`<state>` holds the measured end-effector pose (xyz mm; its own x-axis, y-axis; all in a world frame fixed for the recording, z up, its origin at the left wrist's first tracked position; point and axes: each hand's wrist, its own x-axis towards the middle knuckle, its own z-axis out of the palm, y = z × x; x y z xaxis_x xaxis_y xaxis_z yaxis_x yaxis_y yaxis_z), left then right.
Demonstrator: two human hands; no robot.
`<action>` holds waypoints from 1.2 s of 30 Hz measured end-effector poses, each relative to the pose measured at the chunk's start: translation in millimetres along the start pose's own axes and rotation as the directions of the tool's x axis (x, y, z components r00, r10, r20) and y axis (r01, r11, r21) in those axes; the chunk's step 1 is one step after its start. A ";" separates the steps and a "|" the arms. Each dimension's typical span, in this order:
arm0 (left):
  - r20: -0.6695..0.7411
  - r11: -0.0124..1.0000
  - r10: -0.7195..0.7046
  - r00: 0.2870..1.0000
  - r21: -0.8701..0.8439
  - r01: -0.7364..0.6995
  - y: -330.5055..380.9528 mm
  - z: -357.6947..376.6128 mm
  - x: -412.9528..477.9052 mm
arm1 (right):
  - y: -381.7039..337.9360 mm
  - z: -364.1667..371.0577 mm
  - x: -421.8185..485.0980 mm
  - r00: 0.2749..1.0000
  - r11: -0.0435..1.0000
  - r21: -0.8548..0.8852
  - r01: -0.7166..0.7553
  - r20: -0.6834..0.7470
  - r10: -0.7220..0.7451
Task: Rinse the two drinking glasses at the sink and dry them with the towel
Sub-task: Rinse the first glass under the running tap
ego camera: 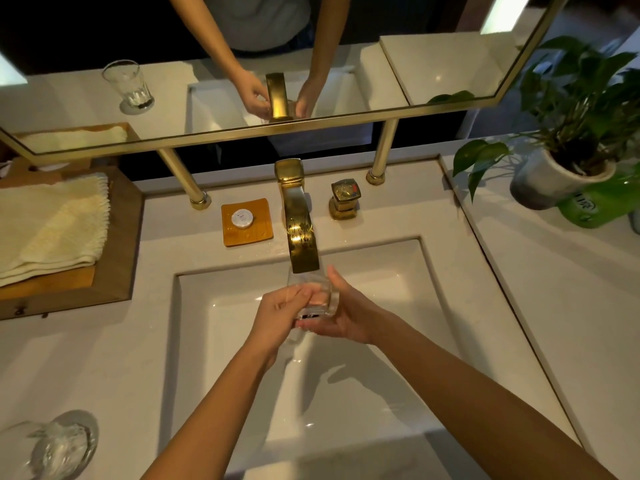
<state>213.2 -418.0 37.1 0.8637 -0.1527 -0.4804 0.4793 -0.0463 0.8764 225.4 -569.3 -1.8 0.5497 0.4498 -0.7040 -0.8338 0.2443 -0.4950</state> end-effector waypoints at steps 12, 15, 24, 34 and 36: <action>-0.030 0.970 -0.216 0.976 -0.125 0.211 10.8 -8.0 13.9 | 0.2 -0.2 3.4 0.903 0.746 -0.569 0.346 -0.012 -0.429; -0.041 0.997 -0.081 0.996 0.004 0.081 0.6 -0.2 7.4 | -3.7 0.2 8.4 0.983 0.949 -0.316 0.008 -0.173 -0.066; -0.011 0.980 -0.173 0.985 -0.106 0.171 14.2 -0.8 18.4 | 15.9 -3.9 12.9 0.627 0.420 -0.717 0.556 0.030 -0.779; 0.013 0.999 0.032 0.999 0.042 -0.032 -9.8 8.4 1.4 | -10.7 14.0 14.7 0.934 0.975 -0.189 0.117 -0.312 -0.173; -0.058 0.998 -0.059 0.997 -0.036 0.057 -6.2 4.5 5.3 | -2.1 16.8 21.5 0.799 0.806 -0.429 0.408 -0.258 -0.543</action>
<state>214.1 -423.0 29.2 0.8416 -0.0922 -0.5322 0.5328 -0.0198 0.8460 238.1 -545.7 -7.4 0.9049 0.0050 -0.4256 -0.4257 0.0115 -0.9048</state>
